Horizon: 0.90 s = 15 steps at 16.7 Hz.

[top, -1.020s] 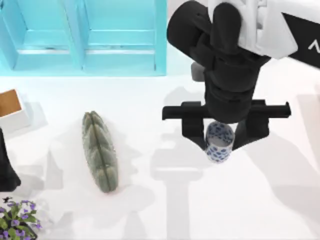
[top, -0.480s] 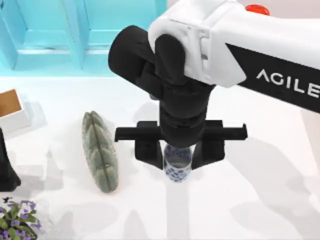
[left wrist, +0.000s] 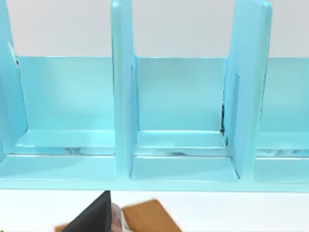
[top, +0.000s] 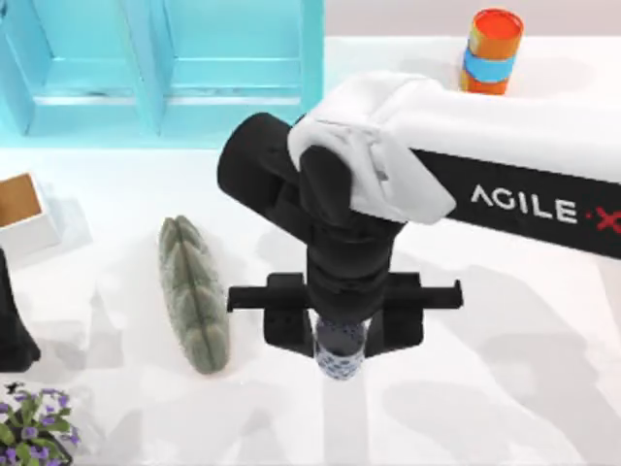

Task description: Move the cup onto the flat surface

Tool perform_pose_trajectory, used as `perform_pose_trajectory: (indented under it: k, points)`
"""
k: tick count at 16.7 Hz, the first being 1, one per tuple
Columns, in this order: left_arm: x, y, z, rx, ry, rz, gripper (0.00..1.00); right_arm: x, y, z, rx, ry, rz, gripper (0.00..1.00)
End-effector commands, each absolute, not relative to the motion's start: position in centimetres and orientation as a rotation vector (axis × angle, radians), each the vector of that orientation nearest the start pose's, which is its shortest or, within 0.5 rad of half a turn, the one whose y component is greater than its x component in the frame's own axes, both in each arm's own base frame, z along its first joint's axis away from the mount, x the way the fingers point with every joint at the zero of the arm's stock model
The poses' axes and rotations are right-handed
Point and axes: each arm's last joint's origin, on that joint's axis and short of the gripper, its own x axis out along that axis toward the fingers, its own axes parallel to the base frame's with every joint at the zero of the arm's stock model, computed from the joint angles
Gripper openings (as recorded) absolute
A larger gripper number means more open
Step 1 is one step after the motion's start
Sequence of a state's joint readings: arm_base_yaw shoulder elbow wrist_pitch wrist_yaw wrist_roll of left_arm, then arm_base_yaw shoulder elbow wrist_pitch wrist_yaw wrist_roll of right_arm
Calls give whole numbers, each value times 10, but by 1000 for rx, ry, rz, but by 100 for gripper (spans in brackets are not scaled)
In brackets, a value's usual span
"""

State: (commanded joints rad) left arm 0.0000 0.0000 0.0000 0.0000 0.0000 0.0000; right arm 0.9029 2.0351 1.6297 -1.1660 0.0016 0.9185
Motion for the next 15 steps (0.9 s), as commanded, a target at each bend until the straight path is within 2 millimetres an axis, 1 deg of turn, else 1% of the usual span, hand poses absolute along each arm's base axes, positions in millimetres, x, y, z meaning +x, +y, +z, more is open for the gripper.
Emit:
perform_pose_trajectory:
  k: [2,6,15]
  points:
    - [106,-1,160,0,0,0,100,240,310,185,5,1574,-10,0]
    - [106,-1,160,0,0,0,100,240,310,185,5,1574,-11,0]
    - [106,-1,160,0,0,0,100,240,310,185,5,1574,-11,68]
